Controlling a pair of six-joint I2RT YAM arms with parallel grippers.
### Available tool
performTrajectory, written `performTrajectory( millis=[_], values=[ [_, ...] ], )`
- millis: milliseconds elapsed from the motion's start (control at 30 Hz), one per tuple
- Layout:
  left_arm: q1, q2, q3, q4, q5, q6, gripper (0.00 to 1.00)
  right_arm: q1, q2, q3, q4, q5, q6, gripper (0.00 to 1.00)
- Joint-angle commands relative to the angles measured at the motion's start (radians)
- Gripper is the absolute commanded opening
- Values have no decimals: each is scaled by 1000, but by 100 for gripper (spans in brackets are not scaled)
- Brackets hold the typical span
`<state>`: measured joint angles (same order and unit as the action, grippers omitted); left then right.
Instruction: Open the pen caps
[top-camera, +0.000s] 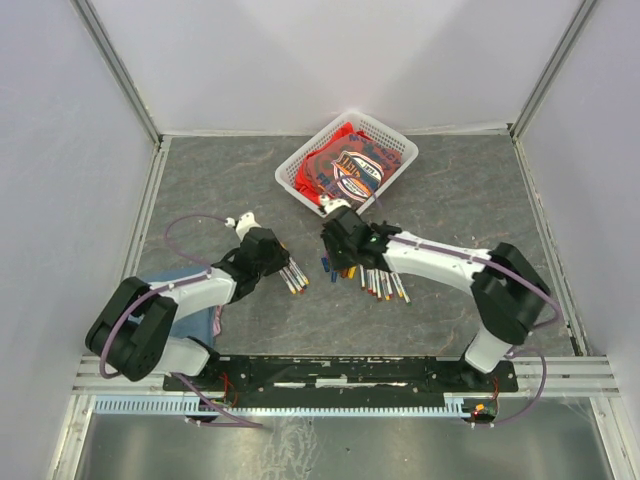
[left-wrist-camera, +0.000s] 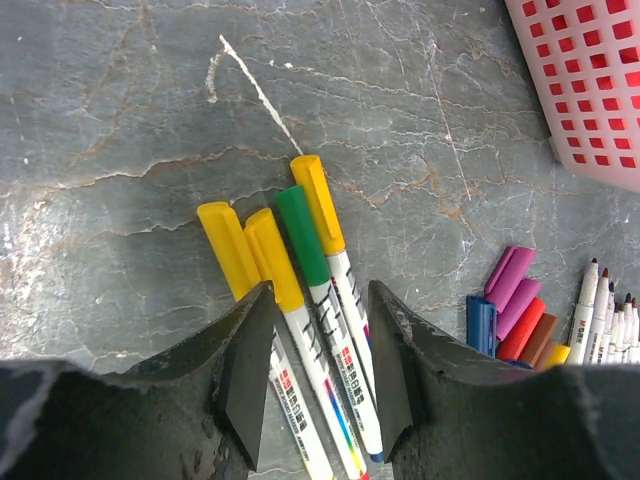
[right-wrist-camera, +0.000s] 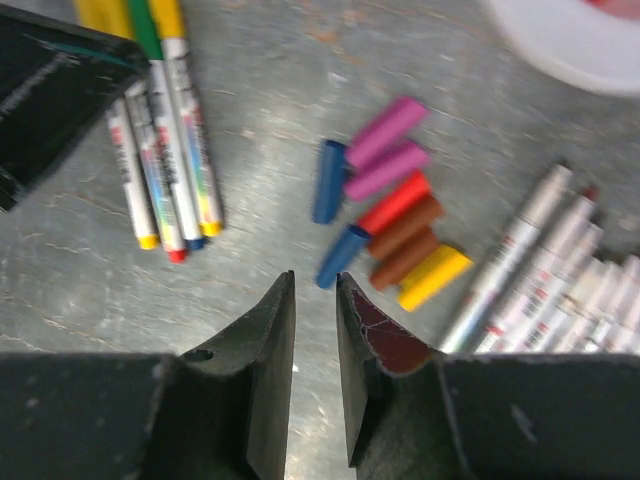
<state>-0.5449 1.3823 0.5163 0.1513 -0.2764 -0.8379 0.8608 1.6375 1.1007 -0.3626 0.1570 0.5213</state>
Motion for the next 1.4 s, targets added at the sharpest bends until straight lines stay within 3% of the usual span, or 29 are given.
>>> performTrajectory(
  millis=[0,267,633,1067,1167,1267,1367],
  values=[
    [9,-67,-23,45,-3,-50,49,40,100,130,45,-54,-68,30],
    [10,-114,-56,70,-5,-71,49,63,262,251,66,-108,-73,30],
    [12,-175,-74,61,-31,-80,49,81,366,325,58,-98,-84,31],
    [12,-193,-86,57,-47,-83,49,102,462,386,-25,12,-113,30],
    [12,-195,-86,57,-51,-82,49,105,478,393,-45,24,-113,25],
    [12,-197,-86,56,-54,-81,49,104,476,389,-55,24,-109,9],
    [13,-198,-85,56,-58,-83,50,105,452,371,-43,30,-102,2]
  ],
)
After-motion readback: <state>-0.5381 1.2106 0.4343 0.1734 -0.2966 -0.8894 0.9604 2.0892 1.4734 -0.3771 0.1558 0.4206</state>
